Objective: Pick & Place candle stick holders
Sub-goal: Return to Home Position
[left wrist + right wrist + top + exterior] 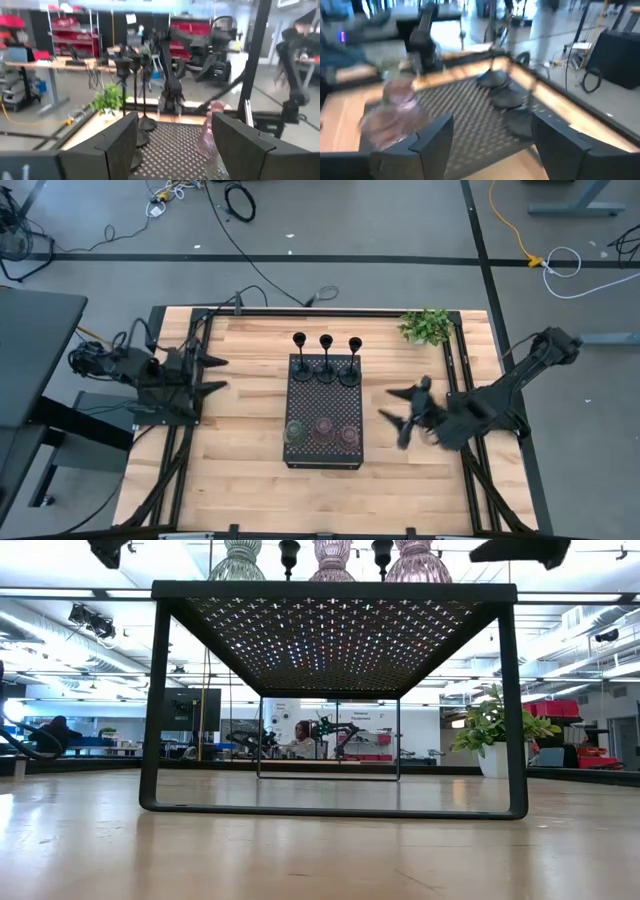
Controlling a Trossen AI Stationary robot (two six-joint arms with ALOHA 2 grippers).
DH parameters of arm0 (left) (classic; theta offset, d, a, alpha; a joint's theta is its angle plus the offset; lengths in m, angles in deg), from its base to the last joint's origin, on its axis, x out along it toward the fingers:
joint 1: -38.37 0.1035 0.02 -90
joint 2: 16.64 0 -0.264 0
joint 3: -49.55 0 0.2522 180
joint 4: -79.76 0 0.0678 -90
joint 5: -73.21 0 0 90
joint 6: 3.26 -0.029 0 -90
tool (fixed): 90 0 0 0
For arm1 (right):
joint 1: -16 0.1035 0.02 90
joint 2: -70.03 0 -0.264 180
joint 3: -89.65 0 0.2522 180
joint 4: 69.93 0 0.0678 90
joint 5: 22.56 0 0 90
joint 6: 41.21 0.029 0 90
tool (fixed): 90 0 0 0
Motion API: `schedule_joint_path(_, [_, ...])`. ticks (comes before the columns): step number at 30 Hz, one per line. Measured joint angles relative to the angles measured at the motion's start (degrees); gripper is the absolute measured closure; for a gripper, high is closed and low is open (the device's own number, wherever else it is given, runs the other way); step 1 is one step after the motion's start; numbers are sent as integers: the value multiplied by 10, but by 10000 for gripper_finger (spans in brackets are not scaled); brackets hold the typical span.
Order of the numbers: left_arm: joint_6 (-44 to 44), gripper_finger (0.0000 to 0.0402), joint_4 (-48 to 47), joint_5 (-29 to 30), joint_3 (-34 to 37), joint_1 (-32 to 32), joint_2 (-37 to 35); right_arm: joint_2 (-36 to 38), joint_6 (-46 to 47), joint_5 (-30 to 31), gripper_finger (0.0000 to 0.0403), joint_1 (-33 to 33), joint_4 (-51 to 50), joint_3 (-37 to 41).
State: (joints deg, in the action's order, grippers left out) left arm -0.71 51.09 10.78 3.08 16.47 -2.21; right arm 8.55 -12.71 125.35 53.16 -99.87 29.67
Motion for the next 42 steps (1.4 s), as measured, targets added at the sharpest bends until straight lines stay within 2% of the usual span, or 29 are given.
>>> schedule_joint_path(3, [-25, 149, 13, -1, 30, 0, -46, 97, -58, 12, 140, -6, 60, 70])
schedule_joint_path(5, [-31, 149, 14, 32, 49, 0, -74, 159, -122, 5, 140, -16, 149, 127])
schedule_joint_path(7, [-36, 149, 21, 55, 70, 0, -98, 213, -208, -43, 140, -33, 270, 186])
schedule_joint_path(9, [-49, 149, 36, 52, 88, 0, -121, 257, -286, -92, 140, -59, 378, 239])
schedule_joint_path(11, [-63, 149, 49, 38, 103, 0, -137, 301, -334, -120, 140, -90, 426, 275])
schedule_joint_path(13, [-67, 149, 42, 40, 117, 0, -143, 342, -339, -134, 140, -114, 425, 299])
schedule_joint_path(18, [-64, 149, 40, 107, 174, 0, -142, 415, -318, -172, 140, -165, 349, 327])
schedule_joint_path(20, [-51, 149, 40, 94, 192, 0, -142, 435, -293, -190, 140, -178, 305, 327])
schedule_joint_path(23, [-24, 149, 42, 79, 224, 0, -142, 446, -268, -189, 140, -188, 252, 327])
schedule_joint_path(27, [8, 149, 47, 110, 258, 0, -143, 446, -235, -184, 140, -191, 209, 327])
schedule_joint_path(31, [13, 149, 76, 78, 285, -1, -143, 446, -216, -224, 140, -190, 231, 367])
schedule_joint_path(35, [1, 149, 92, 83, 289, 1, -143, 446, -229, -234, 140, -190, 359, 453])
schedule_joint_path(37, [-2, 149, 97, 83, 290, 5, -142, 446, -222, -227, 140, -190, 326, 453])
schedule_joint_path(42, [5, 149, 94, 82, 290, 7, -137, 436, -200, -241, 140, -189, 332, 453])
